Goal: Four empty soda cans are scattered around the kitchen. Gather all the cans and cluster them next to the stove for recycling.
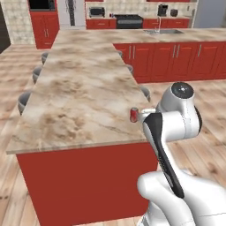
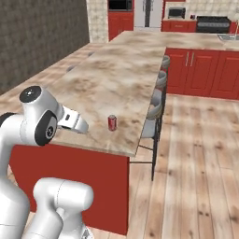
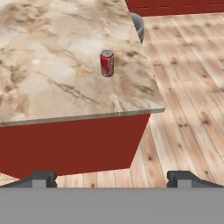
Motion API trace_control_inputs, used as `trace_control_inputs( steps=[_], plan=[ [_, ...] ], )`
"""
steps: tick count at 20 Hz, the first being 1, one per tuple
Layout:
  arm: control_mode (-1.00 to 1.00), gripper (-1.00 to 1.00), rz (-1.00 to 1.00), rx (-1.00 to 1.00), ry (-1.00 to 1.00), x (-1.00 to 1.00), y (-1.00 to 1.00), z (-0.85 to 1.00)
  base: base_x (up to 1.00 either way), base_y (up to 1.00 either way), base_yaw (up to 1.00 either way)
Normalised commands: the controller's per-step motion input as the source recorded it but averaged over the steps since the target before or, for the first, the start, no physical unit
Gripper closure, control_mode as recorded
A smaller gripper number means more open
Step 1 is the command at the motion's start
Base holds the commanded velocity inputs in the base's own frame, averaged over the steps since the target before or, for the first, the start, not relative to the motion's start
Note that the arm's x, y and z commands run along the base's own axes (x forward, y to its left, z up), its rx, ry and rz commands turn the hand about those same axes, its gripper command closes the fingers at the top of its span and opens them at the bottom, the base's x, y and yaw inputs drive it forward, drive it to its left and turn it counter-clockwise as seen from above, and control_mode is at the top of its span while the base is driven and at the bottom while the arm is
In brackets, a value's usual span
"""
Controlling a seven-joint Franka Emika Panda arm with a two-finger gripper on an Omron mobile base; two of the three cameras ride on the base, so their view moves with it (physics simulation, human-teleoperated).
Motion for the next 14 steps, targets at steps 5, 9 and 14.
trace_control_inputs(
  steps=[5, 9, 14],
  plan=[
    [1.00, -1.00, 0.00, 0.00, 0.00, 0.00, 0.00, 0.00, 0.41, -0.10, 0.07],
    [1.00, -1.00, 0.00, 0.00, 0.00, 0.00, 0.00, 0.00, 0.25, -0.15, 0.07],
    [1.00, -1.00, 0.00, 0.00, 0.00, 0.00, 0.00, 0.00, 0.13, -0.15, 0.08]
  ],
)
